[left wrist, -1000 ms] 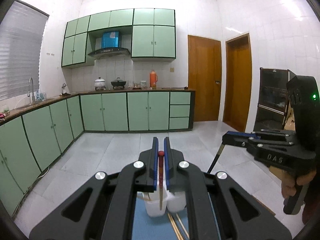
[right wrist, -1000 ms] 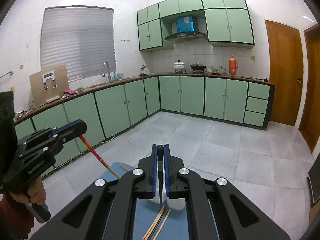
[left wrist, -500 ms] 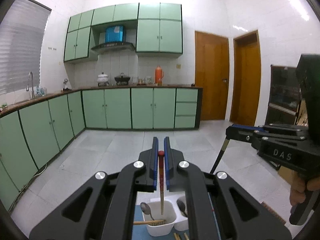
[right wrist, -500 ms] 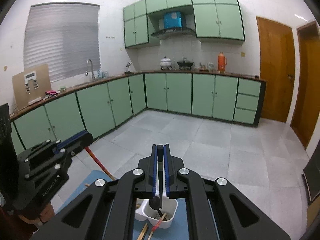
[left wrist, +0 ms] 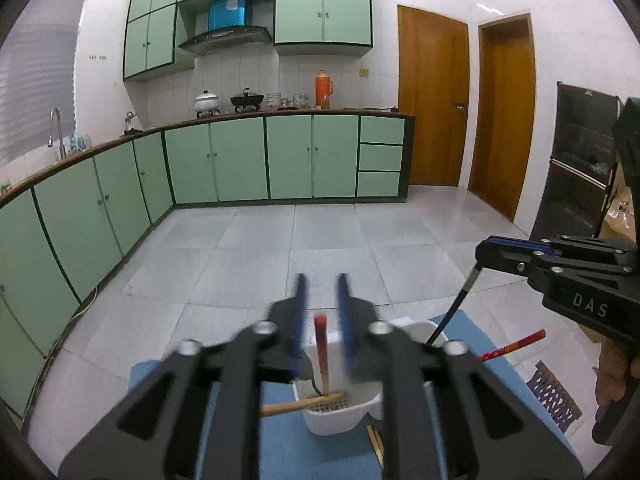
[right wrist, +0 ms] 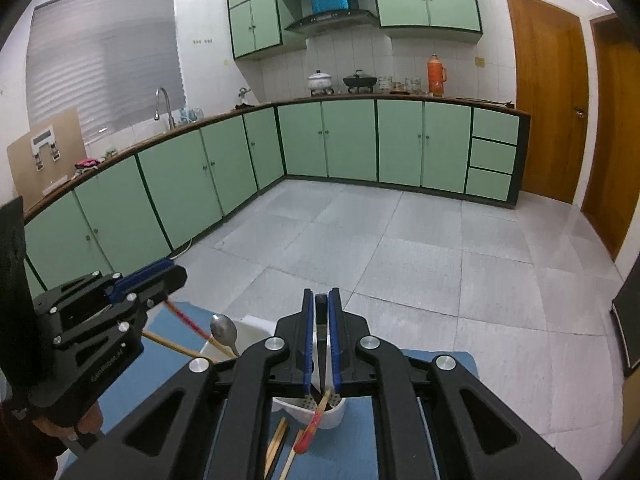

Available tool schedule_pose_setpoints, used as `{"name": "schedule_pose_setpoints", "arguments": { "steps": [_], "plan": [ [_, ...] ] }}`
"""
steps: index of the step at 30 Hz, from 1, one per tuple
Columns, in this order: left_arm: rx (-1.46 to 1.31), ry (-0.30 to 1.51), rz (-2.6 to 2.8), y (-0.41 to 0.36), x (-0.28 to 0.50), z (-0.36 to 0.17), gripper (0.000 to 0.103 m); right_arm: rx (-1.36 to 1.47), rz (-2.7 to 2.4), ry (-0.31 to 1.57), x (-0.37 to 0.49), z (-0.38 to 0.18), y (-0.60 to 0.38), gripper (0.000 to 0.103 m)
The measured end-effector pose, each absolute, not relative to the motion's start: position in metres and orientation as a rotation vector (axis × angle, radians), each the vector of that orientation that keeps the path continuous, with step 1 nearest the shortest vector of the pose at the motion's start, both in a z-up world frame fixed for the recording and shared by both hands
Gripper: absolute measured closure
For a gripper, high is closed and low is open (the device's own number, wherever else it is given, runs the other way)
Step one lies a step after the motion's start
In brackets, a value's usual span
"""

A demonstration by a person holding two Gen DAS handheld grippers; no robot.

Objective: Organize utensils
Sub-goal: 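Lower both chopsticks into the caddy and open both tools, then move both tools back down over the remaining chopsticks on the mat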

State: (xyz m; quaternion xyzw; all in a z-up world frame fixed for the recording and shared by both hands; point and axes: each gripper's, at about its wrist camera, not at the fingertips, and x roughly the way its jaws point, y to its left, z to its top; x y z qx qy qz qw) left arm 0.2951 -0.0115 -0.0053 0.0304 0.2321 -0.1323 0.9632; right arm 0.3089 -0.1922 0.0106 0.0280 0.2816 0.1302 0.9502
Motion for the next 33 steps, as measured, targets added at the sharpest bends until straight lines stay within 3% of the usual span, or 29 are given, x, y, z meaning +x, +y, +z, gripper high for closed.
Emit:
{"name": "schedule_pose_setpoints", "arguments": {
  "steps": [1, 5, 7, 10, 17, 33],
  "plan": [
    [0.051, 0.465, -0.268, -0.008, 0.295, -0.003, 0.066, 0.063, 0.265, 0.566, 0.306, 0.013, -0.194, 0.088],
    [0.019, 0.421, -0.271, 0.006, 0.285, 0.015, 0.052, 0.091, 0.251, 0.519, 0.294, 0.028, -0.205, 0.068],
    [0.010, 0.389, -0.264, 0.011, 0.275, 0.024, 0.038, 0.101, 0.243, 0.498, 0.285, 0.035, -0.212, 0.061],
    [-0.001, 0.350, -0.256, 0.015, 0.255, 0.034, 0.021, 0.126, 0.224, 0.457, 0.266, 0.044, -0.222, 0.041],
    [0.020, 0.301, -0.226, 0.019, 0.196, 0.033, 0.008, 0.158, 0.193, 0.409, 0.210, 0.038, -0.235, 0.013],
    [0.125, 0.551, -0.146, 0.035, 0.114, -0.089, 0.006, 0.171, 0.134, 0.622, 0.110, -0.091, -0.219, 0.009]
  ]
}}
